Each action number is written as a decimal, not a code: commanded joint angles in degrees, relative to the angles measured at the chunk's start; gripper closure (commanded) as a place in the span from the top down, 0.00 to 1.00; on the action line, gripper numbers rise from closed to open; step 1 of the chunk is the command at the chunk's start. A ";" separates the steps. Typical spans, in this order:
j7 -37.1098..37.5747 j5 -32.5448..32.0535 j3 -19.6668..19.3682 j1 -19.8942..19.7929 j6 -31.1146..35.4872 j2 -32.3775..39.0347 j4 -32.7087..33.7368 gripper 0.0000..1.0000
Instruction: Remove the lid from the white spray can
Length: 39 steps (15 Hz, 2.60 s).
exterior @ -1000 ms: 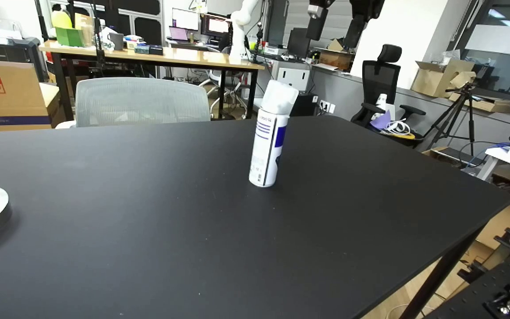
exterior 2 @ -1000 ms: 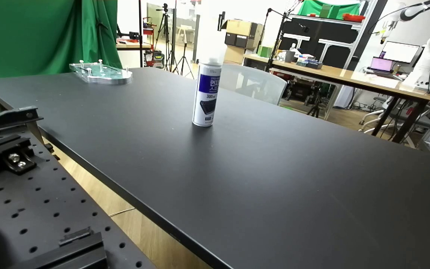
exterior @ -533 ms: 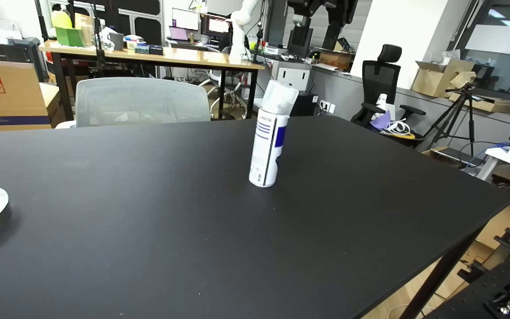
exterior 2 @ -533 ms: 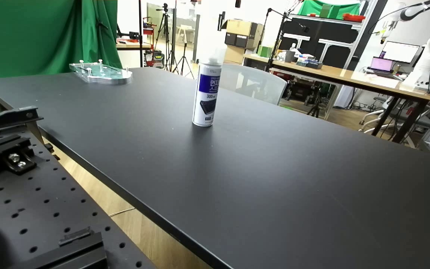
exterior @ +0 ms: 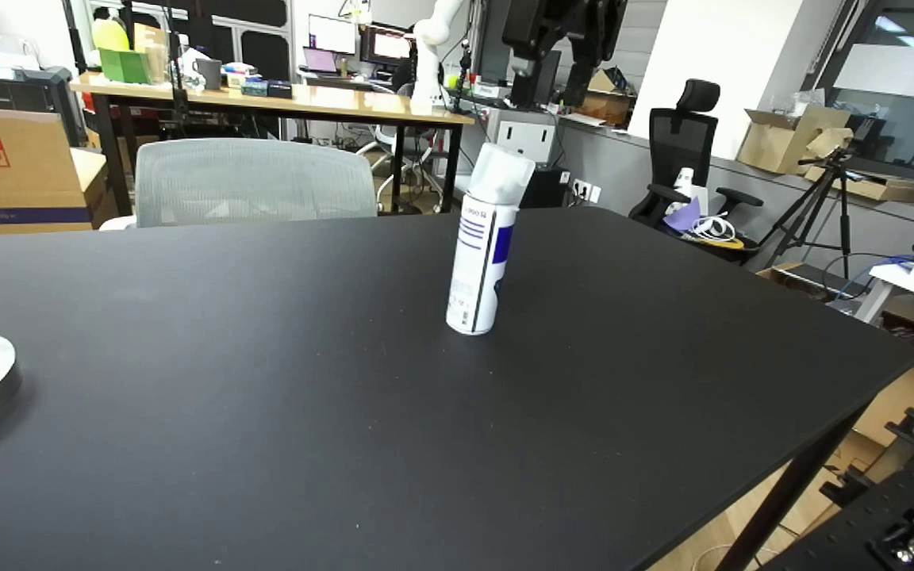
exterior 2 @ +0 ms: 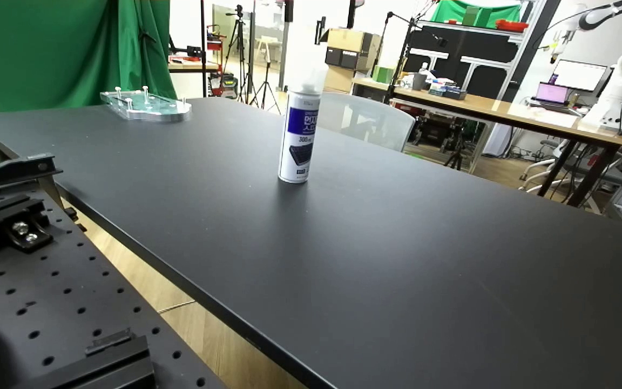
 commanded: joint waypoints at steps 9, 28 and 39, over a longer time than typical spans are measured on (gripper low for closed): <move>-0.48 0.56 1.76 -0.18 8.49 8.74 2.19 1.00; -5.28 9.03 3.41 0.97 6.32 4.09 0.60 0.40; -3.54 3.27 6.99 4.07 3.38 9.13 2.04 0.40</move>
